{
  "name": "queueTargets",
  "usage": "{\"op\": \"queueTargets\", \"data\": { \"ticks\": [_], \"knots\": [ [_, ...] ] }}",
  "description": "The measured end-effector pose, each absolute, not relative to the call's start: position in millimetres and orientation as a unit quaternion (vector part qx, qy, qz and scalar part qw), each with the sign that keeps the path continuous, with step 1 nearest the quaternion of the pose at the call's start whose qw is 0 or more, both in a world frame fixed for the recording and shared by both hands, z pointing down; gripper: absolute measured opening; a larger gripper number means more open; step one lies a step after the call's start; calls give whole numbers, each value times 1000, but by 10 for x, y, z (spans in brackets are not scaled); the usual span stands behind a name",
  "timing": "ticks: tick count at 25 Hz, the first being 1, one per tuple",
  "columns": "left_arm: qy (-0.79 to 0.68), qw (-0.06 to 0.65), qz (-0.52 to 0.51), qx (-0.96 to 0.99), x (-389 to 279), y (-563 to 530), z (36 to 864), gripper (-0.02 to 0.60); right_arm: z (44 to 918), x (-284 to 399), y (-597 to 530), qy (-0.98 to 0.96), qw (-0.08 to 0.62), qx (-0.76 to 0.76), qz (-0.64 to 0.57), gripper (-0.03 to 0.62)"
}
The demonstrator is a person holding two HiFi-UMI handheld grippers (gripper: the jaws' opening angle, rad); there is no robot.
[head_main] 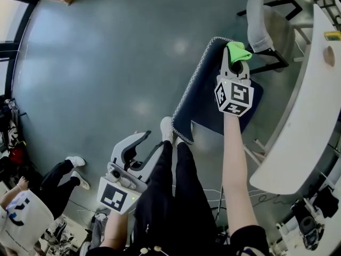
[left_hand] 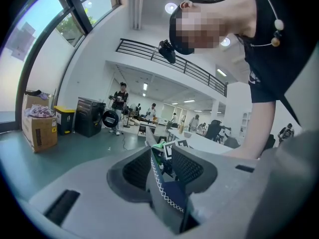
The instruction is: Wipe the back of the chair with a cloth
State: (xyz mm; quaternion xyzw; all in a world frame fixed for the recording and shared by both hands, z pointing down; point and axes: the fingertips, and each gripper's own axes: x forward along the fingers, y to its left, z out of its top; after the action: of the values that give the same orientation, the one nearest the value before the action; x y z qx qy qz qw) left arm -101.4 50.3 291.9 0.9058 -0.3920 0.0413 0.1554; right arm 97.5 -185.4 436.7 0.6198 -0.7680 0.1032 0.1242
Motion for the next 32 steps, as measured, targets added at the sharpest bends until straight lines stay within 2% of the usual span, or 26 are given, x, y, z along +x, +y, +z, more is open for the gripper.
{"op": "queueTargets", "data": {
  "ticks": [32],
  "knots": [
    [-380,149,53,911,-913,475,2994,118,3741,102,-997,-852,77,517,37,18]
  ]
}}
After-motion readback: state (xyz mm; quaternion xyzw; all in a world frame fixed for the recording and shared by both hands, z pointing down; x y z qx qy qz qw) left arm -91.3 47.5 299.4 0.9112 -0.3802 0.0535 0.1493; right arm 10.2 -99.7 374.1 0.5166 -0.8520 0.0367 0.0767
